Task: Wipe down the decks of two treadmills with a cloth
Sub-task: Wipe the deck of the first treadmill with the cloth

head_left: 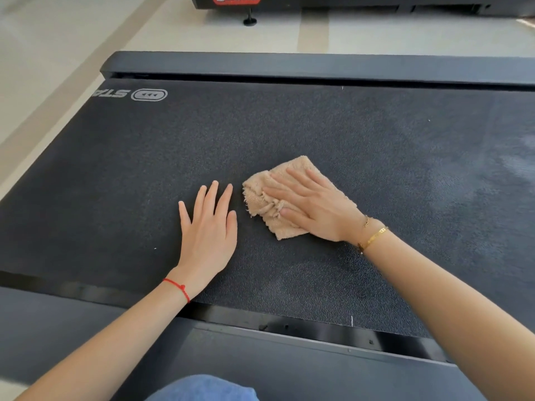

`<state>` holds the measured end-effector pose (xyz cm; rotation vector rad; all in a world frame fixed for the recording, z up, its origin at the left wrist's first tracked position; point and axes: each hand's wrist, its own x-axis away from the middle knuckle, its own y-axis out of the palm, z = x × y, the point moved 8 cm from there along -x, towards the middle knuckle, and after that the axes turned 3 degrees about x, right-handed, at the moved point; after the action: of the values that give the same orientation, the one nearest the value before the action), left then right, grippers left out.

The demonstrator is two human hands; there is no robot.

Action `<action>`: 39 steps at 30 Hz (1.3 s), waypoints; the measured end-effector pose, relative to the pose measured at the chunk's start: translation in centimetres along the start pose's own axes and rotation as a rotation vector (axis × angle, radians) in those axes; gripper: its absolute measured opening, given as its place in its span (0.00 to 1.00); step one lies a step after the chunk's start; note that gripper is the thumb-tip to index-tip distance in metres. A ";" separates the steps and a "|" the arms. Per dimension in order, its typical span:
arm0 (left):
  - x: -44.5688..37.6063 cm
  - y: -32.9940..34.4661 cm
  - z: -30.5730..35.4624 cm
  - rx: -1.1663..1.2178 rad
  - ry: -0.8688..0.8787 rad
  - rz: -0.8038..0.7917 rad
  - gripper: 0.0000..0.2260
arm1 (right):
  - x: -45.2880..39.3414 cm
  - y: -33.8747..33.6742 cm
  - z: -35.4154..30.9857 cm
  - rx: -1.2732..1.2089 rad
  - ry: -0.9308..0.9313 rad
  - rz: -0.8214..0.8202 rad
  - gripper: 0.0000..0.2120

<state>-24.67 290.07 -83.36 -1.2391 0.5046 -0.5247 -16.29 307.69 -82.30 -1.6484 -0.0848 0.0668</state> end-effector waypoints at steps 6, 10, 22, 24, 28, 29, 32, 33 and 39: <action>0.8 -0.4 -0.4 0.000 -0.003 0.012 0.24 | -2.0 -0.1 2.4 -0.093 0.407 0.081 0.25; 0.7 -0.3 -0.5 -0.011 -0.005 0.023 0.25 | 0.4 0.0 -0.6 -0.119 0.386 0.069 0.25; 0.8 -0.1 -0.4 -0.017 -0.006 0.017 0.25 | 5.9 0.3 -4.9 -0.082 0.295 -0.004 0.25; 0.8 -0.1 -0.3 -0.018 -0.008 0.010 0.25 | 4.6 0.3 -3.4 -0.061 0.349 0.013 0.25; 0.8 -0.4 -0.3 -0.012 -0.011 0.002 0.24 | 3.2 0.3 -0.6 -0.044 0.435 0.029 0.26; 0.8 -0.4 -0.3 -0.013 -0.011 0.000 0.24 | 3.3 0.2 0.2 -0.041 0.454 0.033 0.27; 0.8 -0.4 -0.3 -0.019 -0.008 -0.010 0.24 | 5.2 -0.4 2.8 -0.030 0.540 0.057 0.26; 0.8 -0.4 -0.2 -0.019 -0.006 -0.011 0.24 | 6.2 -0.5 3.2 -0.027 0.561 0.065 0.26; 1.0 -0.2 0.3 0.010 0.025 -0.027 0.24 | 11.7 -0.2 2.1 -0.072 0.573 0.039 0.25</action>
<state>-23.70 289.65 -83.14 -1.2324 0.5062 -0.5648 -4.83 310.95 -82.14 -1.6842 0.3844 -0.3821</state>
